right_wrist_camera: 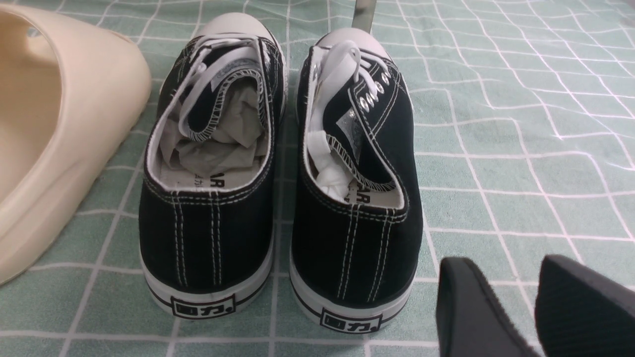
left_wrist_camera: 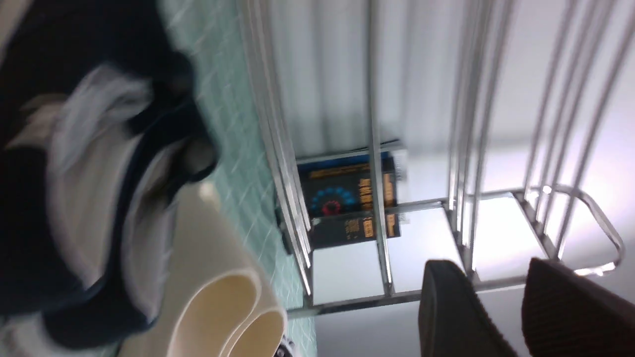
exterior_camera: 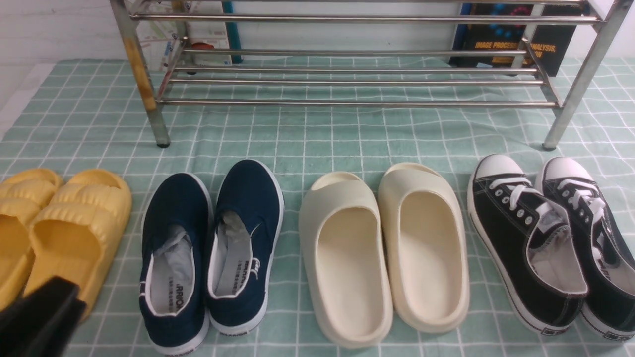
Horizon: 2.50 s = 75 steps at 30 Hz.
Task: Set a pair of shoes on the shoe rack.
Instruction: Use the left arm to grab the shoe closest to it, then use the left arm to put a shoe into the shoe rack
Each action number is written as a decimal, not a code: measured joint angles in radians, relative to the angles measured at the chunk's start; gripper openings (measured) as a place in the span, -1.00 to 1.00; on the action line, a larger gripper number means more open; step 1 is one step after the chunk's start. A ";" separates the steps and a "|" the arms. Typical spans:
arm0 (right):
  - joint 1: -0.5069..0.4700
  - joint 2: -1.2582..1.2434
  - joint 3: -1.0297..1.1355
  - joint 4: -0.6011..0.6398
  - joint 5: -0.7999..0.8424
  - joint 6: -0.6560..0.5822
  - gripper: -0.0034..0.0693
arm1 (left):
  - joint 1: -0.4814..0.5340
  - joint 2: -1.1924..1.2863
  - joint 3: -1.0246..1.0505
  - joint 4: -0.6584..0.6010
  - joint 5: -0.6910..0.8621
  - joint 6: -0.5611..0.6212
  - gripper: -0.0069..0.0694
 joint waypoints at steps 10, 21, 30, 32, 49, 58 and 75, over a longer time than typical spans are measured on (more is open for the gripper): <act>0.000 0.000 0.000 0.000 0.000 0.000 -0.23 | 0.000 0.389 -0.367 0.492 0.333 0.177 -0.85; 0.000 0.000 0.000 0.000 0.000 0.000 -0.23 | 0.000 0.872 -0.677 0.938 0.765 0.167 -0.85; 0.000 0.000 0.000 0.000 0.000 0.000 -0.23 | -0.103 1.198 -0.840 1.045 0.925 0.166 -0.75; 0.000 0.000 0.000 0.000 0.000 0.000 -0.23 | -0.171 1.273 -0.840 1.043 0.895 0.135 -0.55; 0.000 0.000 0.000 0.000 0.000 0.000 -0.23 | -0.214 1.698 -0.846 1.069 0.653 -0.172 0.22; 0.000 0.000 0.000 0.000 0.000 0.000 -0.23 | -0.213 1.585 -0.846 1.126 0.684 -0.175 -0.80; 0.000 0.000 0.000 0.000 0.000 0.000 -0.23 | -0.150 1.524 -1.182 1.085 0.817 -0.074 -0.79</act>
